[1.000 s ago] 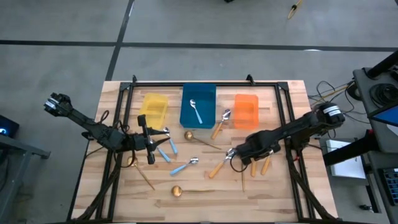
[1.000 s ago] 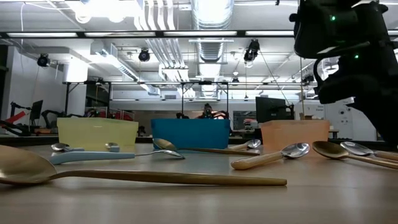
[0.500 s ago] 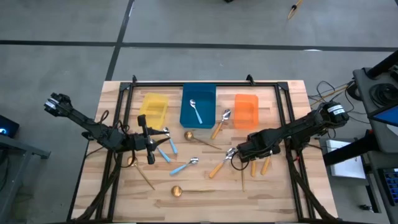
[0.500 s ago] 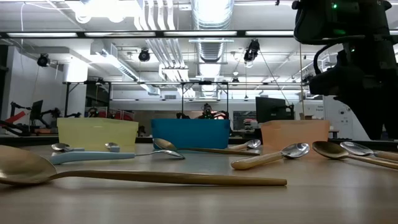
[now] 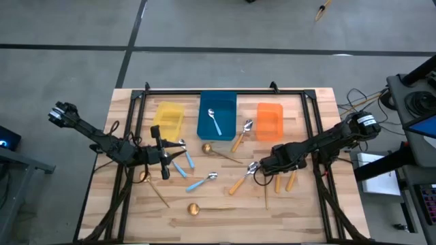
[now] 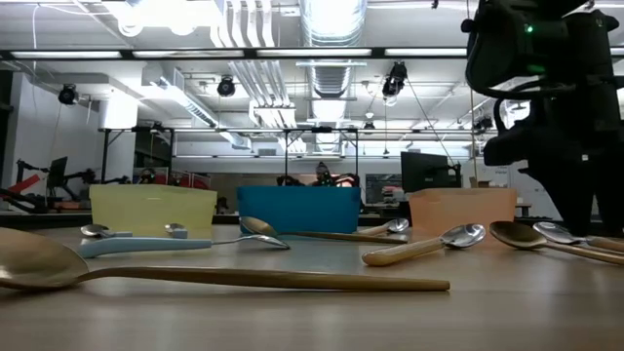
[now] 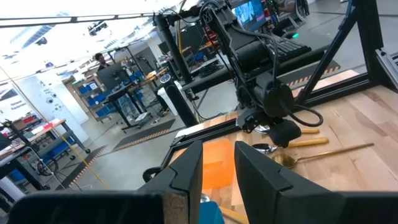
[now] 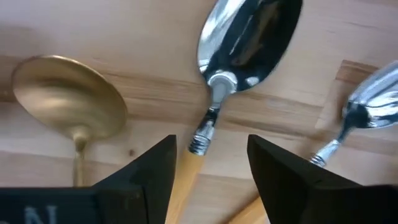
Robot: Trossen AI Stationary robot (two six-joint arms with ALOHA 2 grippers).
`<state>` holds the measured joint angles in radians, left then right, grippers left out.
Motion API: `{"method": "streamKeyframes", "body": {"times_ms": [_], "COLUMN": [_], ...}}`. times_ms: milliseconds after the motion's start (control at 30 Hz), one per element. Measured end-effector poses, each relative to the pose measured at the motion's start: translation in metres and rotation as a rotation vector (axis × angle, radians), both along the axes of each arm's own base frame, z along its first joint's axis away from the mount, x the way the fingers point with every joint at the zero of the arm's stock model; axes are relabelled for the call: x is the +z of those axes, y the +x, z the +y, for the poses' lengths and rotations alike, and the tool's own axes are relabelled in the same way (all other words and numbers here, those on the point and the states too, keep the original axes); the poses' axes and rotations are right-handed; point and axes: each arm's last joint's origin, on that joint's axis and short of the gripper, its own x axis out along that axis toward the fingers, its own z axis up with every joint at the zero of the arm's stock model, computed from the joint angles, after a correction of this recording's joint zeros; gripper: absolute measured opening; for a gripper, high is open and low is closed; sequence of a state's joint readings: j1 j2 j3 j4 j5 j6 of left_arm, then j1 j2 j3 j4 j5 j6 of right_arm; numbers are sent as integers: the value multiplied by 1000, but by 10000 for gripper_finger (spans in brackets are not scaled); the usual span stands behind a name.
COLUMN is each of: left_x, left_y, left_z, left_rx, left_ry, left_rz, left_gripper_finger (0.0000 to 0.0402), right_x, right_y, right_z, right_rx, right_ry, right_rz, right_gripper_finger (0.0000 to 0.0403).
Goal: Sort silverware by color (type)
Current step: Put the yellow spoon into the orange bin
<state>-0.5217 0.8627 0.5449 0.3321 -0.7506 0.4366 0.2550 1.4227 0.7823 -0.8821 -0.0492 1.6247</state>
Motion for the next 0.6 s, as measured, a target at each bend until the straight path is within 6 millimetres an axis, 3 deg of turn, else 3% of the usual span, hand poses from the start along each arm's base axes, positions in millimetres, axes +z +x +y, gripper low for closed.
{"method": "streamKeyframes", "body": {"times_ms": [333, 600], "left_x": [0, 0], "left_y": [0, 0], "left_z": [0, 0], "left_rx": [0, 0], "left_ry": [0, 0], "left_rz": [0, 0], "left_gripper_finger": [75, 75], "right_x": [-6, -15], "right_y": [-1, -4], "right_z": [-1, -2], "right_rx": [-14, -29], "right_ry": [-23, -16], "right_rz": [-22, -51], "right_gripper_finger": [182, 151]}}
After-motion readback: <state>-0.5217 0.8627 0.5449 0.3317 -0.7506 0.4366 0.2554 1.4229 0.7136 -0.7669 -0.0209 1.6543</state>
